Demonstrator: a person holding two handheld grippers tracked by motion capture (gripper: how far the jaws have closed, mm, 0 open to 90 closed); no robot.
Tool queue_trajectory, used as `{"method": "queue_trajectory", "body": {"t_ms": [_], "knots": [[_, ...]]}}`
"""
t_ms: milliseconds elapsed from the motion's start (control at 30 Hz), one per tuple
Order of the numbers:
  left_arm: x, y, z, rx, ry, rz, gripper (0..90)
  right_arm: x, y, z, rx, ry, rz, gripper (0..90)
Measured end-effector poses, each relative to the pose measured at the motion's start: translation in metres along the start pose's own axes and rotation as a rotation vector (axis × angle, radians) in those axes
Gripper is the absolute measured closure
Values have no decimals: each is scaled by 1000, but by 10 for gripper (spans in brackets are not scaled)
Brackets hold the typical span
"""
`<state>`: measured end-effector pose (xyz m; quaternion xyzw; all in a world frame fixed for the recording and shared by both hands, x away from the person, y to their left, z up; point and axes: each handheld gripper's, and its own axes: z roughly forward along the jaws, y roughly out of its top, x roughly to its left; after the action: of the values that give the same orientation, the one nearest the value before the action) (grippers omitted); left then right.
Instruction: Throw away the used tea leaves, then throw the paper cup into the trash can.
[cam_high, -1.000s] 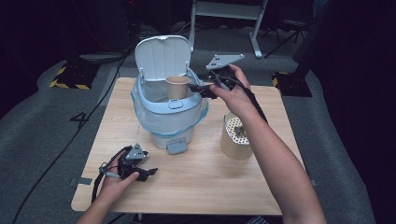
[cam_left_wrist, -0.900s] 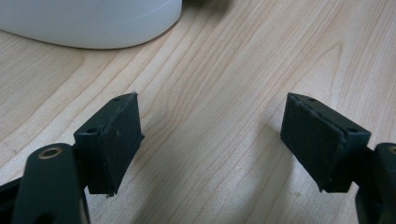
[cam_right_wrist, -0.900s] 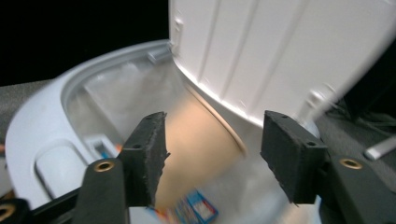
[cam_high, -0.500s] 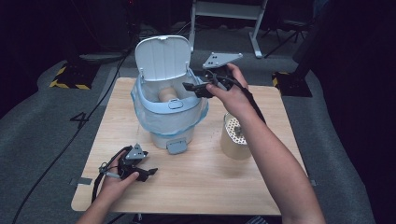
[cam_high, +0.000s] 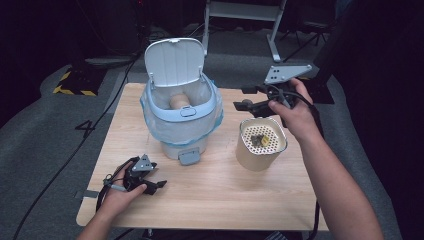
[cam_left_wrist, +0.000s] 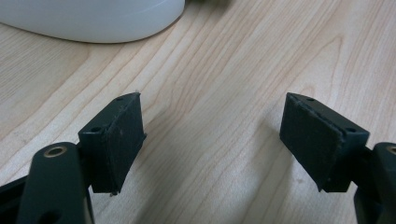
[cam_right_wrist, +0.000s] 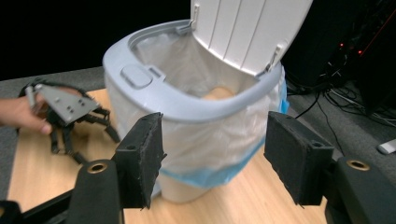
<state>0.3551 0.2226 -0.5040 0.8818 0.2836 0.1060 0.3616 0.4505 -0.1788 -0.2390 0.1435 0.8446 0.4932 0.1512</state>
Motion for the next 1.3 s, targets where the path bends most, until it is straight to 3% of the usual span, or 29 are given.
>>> {"method": "queue_trajectory", "body": {"t_ms": [200, 433, 700, 867, 1000, 1300], "knots": [[1, -3, -3, -1, -3, -2, 227, 3, -24, -33, 34, 2, 5, 376], [2, -3, -6, 12, 12, -17, 235, 8, -54, -59, 38, -14, 36, 347], [3, -5, -10, 23, 10, -43, 235, 13, -97, -78, 53, -40, 66, 330], [4, -4, -15, 26, -2, -42, 230, 22, -127, -81, 81, -51, 76, 325], [5, -2, -22, 3, -1, -54, 229, 28, -151, -79, 102, -65, 95, 315], [5, 0, -31, -13, -4, -45, 230, 37, -212, -65, 162, -102, 122, 266]]}}
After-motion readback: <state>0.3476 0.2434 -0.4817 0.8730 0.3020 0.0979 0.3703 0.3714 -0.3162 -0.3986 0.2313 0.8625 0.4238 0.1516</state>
